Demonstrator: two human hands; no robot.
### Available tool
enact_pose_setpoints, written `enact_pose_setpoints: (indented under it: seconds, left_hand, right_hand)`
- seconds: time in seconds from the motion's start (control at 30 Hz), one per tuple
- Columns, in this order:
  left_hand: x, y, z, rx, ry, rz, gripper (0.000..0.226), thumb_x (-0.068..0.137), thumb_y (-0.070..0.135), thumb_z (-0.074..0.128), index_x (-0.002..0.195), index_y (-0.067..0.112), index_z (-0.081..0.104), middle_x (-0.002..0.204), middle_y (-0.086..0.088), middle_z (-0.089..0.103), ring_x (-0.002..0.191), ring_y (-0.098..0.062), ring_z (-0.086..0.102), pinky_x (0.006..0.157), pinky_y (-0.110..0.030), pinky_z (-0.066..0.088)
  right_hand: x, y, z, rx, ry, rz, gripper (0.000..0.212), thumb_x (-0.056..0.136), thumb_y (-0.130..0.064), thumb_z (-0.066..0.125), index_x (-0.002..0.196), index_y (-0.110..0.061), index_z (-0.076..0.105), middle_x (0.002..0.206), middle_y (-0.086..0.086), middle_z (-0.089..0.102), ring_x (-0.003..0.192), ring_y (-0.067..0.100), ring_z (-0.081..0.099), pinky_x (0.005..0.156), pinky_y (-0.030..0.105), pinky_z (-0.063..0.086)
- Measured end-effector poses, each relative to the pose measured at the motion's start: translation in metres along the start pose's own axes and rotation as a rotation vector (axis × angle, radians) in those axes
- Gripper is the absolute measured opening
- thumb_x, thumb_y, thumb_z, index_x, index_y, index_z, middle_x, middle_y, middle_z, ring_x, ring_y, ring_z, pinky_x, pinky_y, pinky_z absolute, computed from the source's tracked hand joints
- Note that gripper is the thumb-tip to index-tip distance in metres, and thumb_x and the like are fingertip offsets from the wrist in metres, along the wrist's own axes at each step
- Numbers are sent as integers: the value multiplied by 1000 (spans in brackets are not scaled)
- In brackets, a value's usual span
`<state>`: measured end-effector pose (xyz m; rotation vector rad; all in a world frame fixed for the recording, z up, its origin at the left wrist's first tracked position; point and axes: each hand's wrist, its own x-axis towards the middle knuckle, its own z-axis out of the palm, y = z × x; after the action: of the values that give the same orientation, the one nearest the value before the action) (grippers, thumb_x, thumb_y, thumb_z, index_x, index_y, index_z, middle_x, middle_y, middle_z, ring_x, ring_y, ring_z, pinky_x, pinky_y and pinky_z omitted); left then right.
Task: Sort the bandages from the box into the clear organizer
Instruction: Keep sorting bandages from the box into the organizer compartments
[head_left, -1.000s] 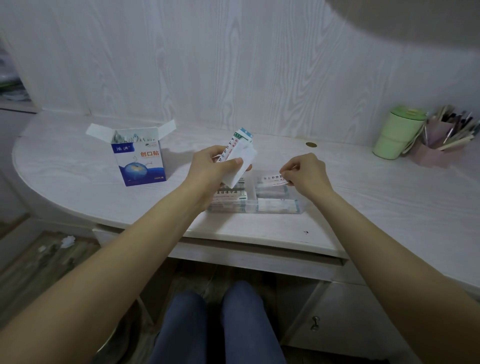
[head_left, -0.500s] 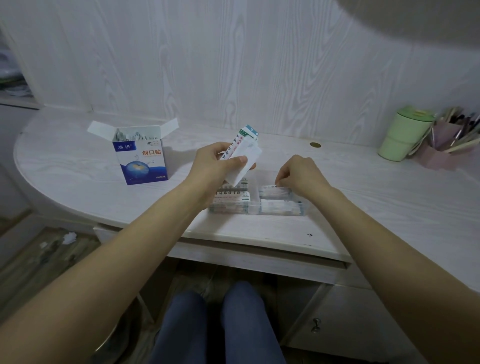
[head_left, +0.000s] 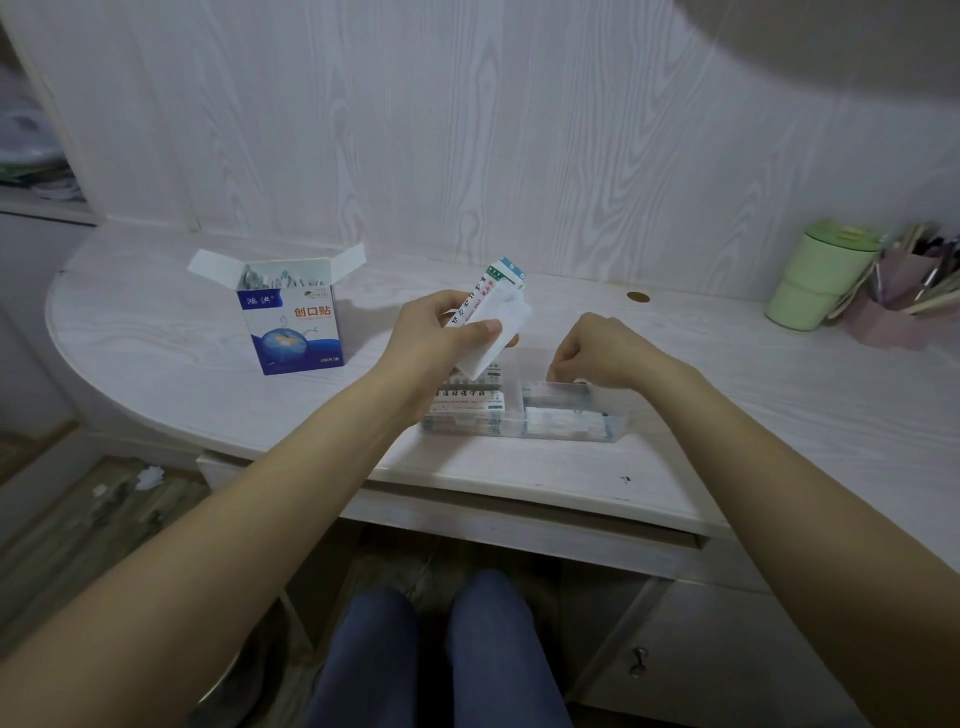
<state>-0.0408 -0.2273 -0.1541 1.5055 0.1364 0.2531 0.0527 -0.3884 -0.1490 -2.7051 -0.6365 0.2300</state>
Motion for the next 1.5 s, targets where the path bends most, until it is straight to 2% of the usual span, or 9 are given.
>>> enact_pose_setpoints:
  seconds: [0.17,0.3,0.4,0.53,0.67,0.8,1.17,1.3,1.5]
  left_hand:
    - [-1,0,-1,-53,19,-21,22,85,2,66,92,22,60,89,5,67,71,-10,71,66,-29,55]
    - [-2,0,2,-14,30,-25,22,82,5,70,93,23,62,92,1,67,78,-17,66,77,-38,55]
    - [-4,3,5,-9,0,-20,17,85,9,68,92,24,63,91,2,67,78,-15,64,74,-33,55]
    - [-5,6,3,-7,7,-20,10,93,13,58,94,20,64,88,-1,66,77,-15,63,70,-29,53]
    - [-3,6,1,20,46,-15,15,86,6,65,91,21,63,91,-5,67,76,-19,63,71,-34,54]
    - [-4,8,4,18,30,-30,23,82,3,70,89,23,62,92,-1,66,77,-16,65,73,-36,57]
    - [-5,8,8,-50,21,-36,16,87,5,64,90,21,63,95,-1,66,80,-16,65,82,-39,55]
    - [-4,8,10,-49,29,-30,17,86,4,66,91,20,63,99,-4,66,79,-16,65,77,-35,56]
    - [0,4,8,-53,153,-68,18,87,6,65,104,11,61,102,-9,63,73,-16,64,61,-30,60]
  right_hand:
    - [-16,2,-4,367,236,-91,13,88,-15,64,95,-16,75,94,-6,72,88,8,64,72,14,45]
    - [-33,-14,-5,863,193,-114,15,90,-26,63,93,-14,72,86,1,74,77,10,69,67,20,53]
    - [-35,-22,-2,868,214,-144,2,83,-11,71,85,-11,70,70,-3,72,63,6,64,57,17,49]
    - [-36,-25,2,924,262,-120,10,79,-3,72,78,-12,69,58,-7,66,53,4,58,55,15,48]
    - [-38,-27,5,967,262,-111,13,79,-3,73,89,-9,69,62,0,65,51,5,57,57,15,50]
    - [-40,-29,5,929,254,-105,12,82,-6,70,82,-18,69,66,2,64,53,6,56,59,17,51]
    - [-42,-22,6,989,236,-15,4,85,-13,69,82,-13,67,78,0,66,63,5,61,52,16,45]
    - [-45,-23,5,1153,224,-14,5,87,-3,64,84,-6,63,73,6,67,60,8,66,51,15,45]
    - [-44,-19,2,1490,226,-17,9,87,8,59,82,1,58,83,20,66,72,20,71,69,19,57]
